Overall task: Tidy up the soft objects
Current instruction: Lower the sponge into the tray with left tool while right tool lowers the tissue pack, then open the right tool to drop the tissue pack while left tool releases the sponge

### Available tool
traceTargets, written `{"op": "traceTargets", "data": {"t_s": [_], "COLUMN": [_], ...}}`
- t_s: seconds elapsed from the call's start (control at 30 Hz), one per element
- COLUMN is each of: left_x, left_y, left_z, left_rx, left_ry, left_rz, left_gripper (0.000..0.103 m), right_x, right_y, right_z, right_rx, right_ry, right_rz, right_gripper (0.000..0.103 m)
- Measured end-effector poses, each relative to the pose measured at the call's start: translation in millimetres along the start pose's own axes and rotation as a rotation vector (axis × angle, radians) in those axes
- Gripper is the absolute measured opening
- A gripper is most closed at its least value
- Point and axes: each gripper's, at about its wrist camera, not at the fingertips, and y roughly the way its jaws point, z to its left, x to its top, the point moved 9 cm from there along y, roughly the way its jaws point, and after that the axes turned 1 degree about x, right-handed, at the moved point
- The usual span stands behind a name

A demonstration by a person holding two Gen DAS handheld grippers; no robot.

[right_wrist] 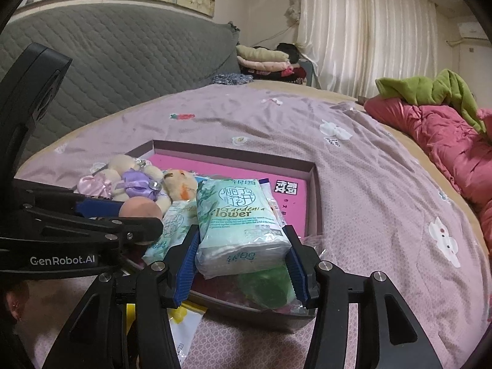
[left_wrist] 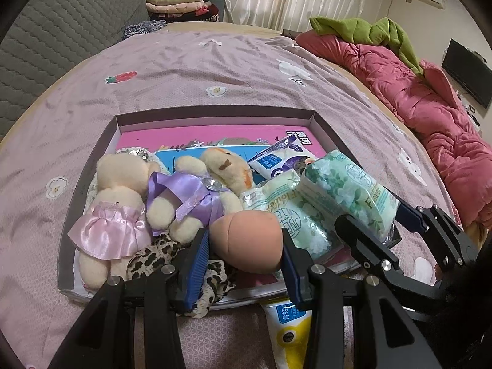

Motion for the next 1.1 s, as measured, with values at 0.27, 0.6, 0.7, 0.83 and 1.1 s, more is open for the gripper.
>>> {"op": "traceTargets", "data": {"t_s": [0.27,0.6,0.7,0.83,1.1], "left_x": [0.1,-1.2,-0.9,-2.0,-2.0], "left_y": [0.2,0.1,0.9,2.5,3.8], "left_z": [0.0,-1.3,-2.3,-4.8,-5.4], "left_rx": [0.000,0.003,0.008,0.017,0.024], "left_ry": [0.001,0.003,0.009,0.023,0.025], "left_rz": [0.001,0.006,0.007,0.006,0.010], "left_gripper": [0.044,0.044,0.045,0.045,0.046], "right_x": [-0.6,1.1,0.8,4.1,5.6], "right_y": [-1.5,-10.0,-12.5,-16.7,-18.0], "right_z": [5.3,2.5,-6.3,-13.1,-15.5], "right_rx": [0.004,-0.054,-0.066,-0.044,-0.025], "right_ry": [-0.038,-0.108,-0.081,-0.036,-0.004], "right_rz": [0.002,-0.015,-0.017,-0.033,-0.039], "right_gripper": [0.067,0.072,0.073,0.073,0.073]}}
